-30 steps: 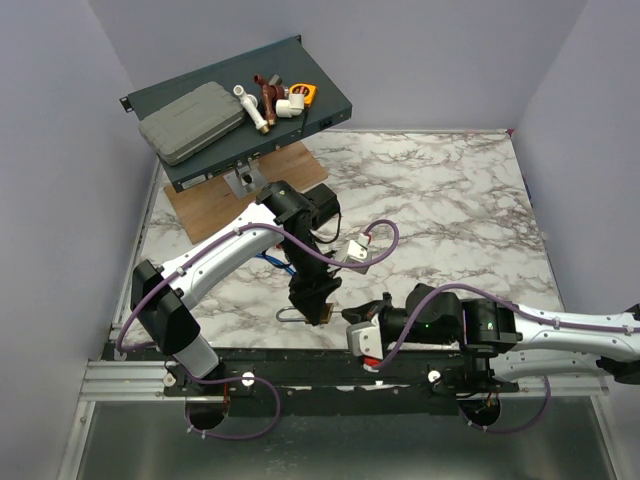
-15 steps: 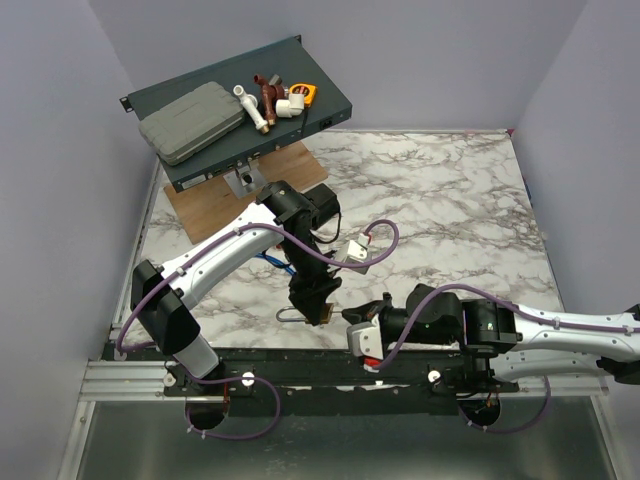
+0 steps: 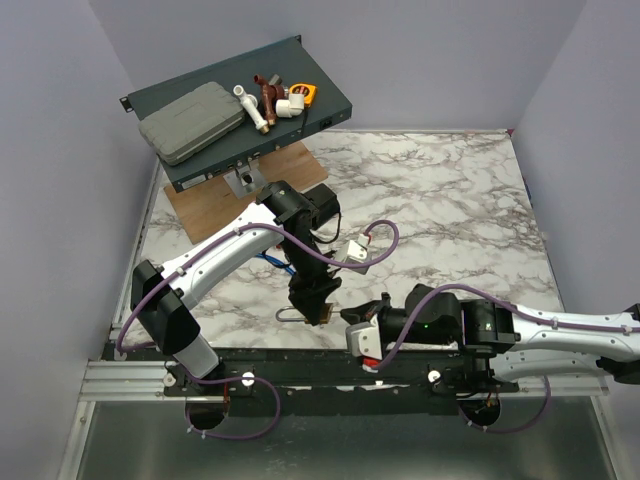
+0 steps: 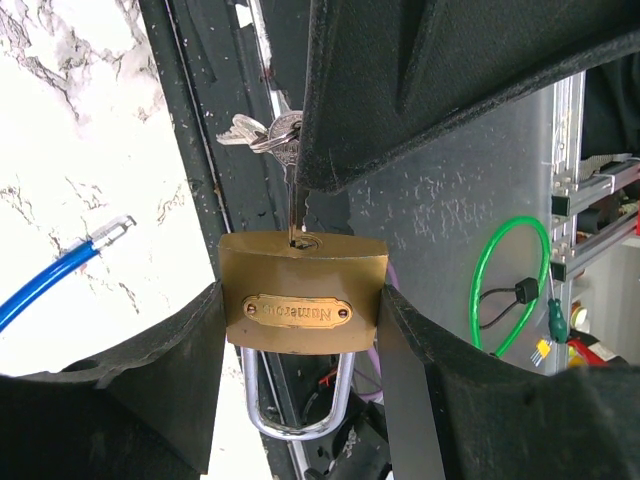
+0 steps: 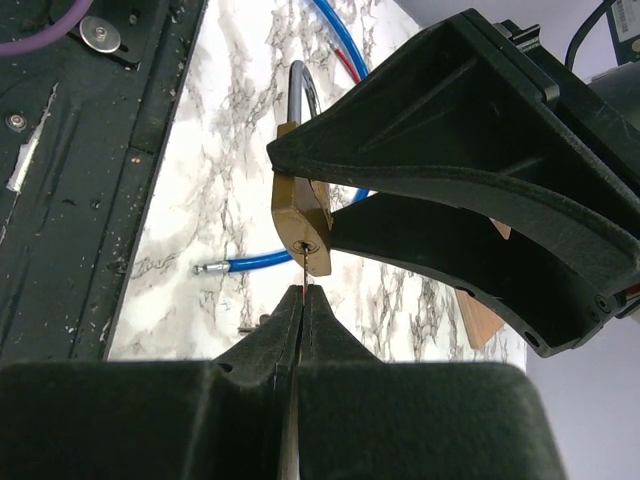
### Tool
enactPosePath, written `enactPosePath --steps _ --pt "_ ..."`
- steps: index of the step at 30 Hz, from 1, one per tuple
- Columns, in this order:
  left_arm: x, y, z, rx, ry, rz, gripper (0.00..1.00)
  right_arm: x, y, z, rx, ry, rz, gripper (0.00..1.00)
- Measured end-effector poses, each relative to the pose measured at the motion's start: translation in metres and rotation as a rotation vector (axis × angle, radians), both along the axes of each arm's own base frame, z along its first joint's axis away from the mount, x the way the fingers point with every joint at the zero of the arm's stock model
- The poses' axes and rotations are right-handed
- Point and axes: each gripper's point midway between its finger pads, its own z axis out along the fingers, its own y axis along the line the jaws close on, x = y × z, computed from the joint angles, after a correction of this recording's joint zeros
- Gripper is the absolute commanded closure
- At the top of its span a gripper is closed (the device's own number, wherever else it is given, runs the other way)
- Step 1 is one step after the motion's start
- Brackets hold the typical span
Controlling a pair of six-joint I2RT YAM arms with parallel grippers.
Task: Unlock with the key
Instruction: Unlock the lock.
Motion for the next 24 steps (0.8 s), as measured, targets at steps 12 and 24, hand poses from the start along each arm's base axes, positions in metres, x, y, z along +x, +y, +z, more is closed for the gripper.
enactPosePath --steps 12,24 --pt "0.0001 0.0016 -0.0025 0.008 -0.022 -0.018 1.0 -0.0002 0.0008 -0.0044 0.006 -0.004 0.004 0.99" --pt "-0.001 0.004 -0.0007 -0.004 -0.051 -0.038 1.0 0.0002 0.0024 -0.0032 0.016 -0.022 0.012 0.99"
